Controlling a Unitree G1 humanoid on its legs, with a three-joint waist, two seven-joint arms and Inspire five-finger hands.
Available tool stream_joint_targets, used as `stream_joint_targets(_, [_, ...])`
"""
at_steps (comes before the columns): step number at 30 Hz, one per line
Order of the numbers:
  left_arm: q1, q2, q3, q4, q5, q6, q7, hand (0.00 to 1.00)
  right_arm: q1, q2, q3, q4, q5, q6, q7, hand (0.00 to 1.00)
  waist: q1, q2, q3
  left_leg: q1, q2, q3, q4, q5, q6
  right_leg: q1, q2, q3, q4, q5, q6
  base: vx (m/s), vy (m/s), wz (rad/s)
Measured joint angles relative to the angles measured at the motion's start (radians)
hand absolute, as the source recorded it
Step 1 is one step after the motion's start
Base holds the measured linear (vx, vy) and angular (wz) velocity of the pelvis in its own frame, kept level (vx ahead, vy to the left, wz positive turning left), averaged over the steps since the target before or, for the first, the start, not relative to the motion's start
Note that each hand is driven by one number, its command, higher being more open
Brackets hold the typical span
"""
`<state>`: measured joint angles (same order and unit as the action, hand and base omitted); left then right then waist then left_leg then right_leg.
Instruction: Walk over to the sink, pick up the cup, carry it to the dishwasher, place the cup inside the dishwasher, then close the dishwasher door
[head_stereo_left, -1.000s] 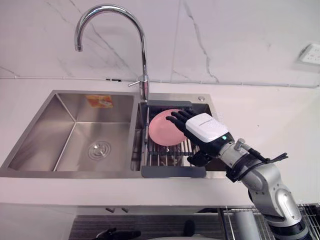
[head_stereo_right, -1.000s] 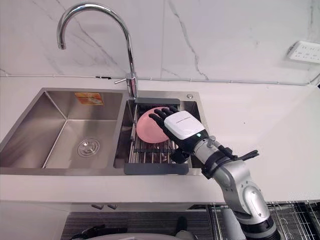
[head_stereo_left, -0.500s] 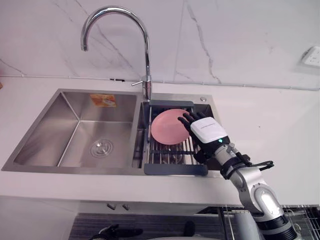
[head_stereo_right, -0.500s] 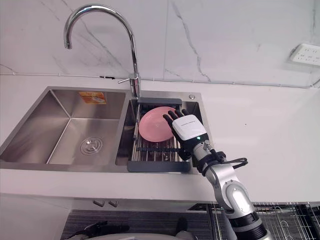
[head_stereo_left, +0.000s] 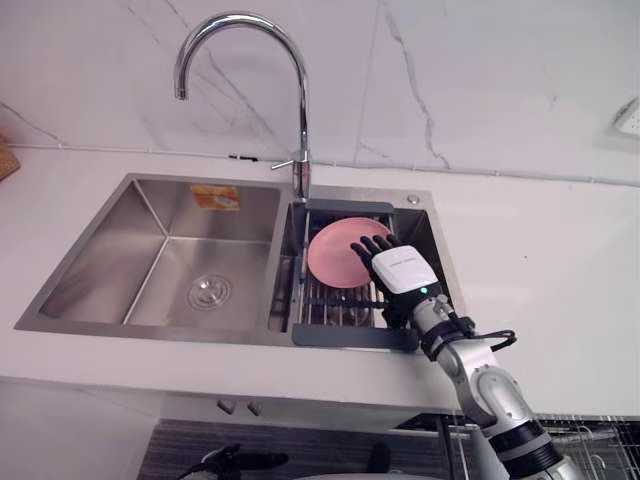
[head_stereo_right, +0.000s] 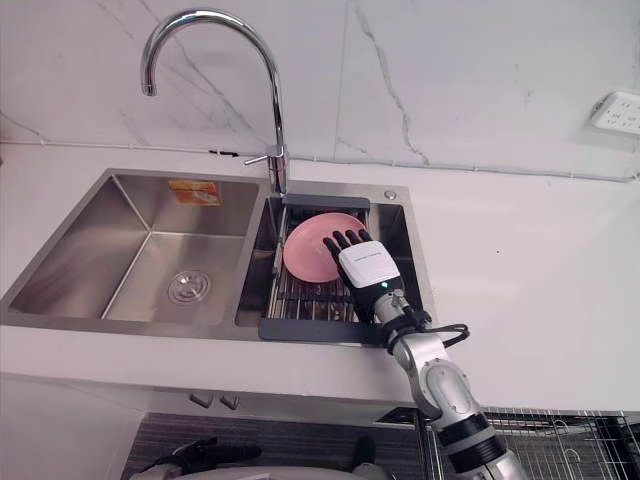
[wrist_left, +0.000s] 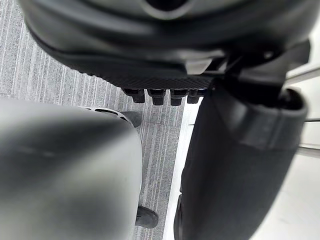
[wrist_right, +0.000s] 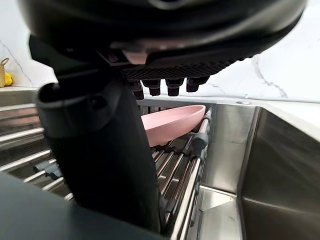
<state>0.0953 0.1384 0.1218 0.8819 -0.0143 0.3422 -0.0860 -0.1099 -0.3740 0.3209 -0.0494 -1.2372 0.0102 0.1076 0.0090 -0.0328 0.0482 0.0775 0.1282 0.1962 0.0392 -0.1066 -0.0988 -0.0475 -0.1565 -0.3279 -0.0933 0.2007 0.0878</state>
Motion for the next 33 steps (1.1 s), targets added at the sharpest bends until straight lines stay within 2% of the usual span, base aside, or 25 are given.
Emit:
stream_joint_targets(4, [-0.002, -0.001, 0.002, 0.001, -0.003, -0.006, 0.001, 1.00, -0.009, 0.024, 0.003, 0.077, -0.019, 0.010, -0.027, 1.00, 0.003, -0.001, 0.004, 0.002, -0.001, -0.010, -0.016, 0.011, 0.000, 0.002, -0.001, -0.011, 0.000, -0.001, 0.001, -0.01, -0.007, 0.08])
stream_joint_targets(8, [-0.006, 0.001, 0.008, 0.009, -0.006, -0.018, 0.014, 1.00, -0.035, 0.026, 0.021, 0.100, -0.037, 0.017, -0.056, 1.00, 0.002, -0.003, 0.026, 0.011, 0.000, -0.017, -0.024, 0.018, 0.000, 0.010, -0.001, -0.018, 0.000, -0.001, 0.000, -0.02, -0.013, 0.06])
stream_joint_targets(15, [-0.013, 0.001, 0.008, 0.025, -0.006, -0.033, 0.017, 1.00, -0.045, 0.039, 0.041, 0.124, -0.101, 0.028, -0.090, 1.00, 0.003, -0.004, 0.028, 0.012, 0.001, -0.021, -0.030, 0.021, 0.000, 0.014, 0.000, -0.026, 0.000, -0.003, 0.001, -0.01, -0.003, 0.02])
stream_joint_targets(16, [-0.013, 0.001, 0.008, 0.025, -0.006, -0.034, 0.018, 1.00, -0.045, 0.039, 0.041, 0.124, -0.102, 0.028, -0.090, 0.00, 0.003, -0.004, 0.028, 0.012, 0.001, -0.021, -0.030, 0.021, 0.000, 0.014, 0.000, -0.026, 0.000, -0.003, 0.001, 0.00, 0.000, 0.00])
stream_joint_targets(24, [-0.015, 0.001, 0.013, 0.029, -0.006, -0.055, 0.020, 1.00, -0.080, 0.040, 0.068, 0.164, -0.135, 0.055, -0.101, 0.00, 0.002, -0.016, 0.036, 0.014, 0.002, -0.023, -0.034, 0.029, -0.003, 0.017, 0.000, -0.030, 0.000, -0.003, 0.000, -0.01, -0.003, 0.01])
stream_joint_targets(30, [-0.014, -0.001, 0.044, 0.040, -0.006, -0.069, 0.020, 1.00, -0.118, 0.041, 0.103, 0.199, -0.184, 0.064, -0.134, 0.00, 0.003, -0.016, 0.036, 0.013, 0.004, -0.025, -0.038, 0.032, -0.003, 0.017, 0.002, -0.033, 0.000, -0.003, 0.000, 0.00, -0.002, 0.01])
stream_joint_targets(33, [-0.017, 0.002, 0.048, 0.063, -0.007, -0.087, 0.021, 1.00, -0.118, 0.041, 0.104, 0.203, -0.188, 0.099, -0.153, 0.00, 0.000, -0.016, 0.037, 0.013, 0.004, -0.025, -0.038, 0.032, -0.003, 0.017, 0.002, -0.032, 0.000, -0.003, 0.000, 0.00, 0.000, 0.00])
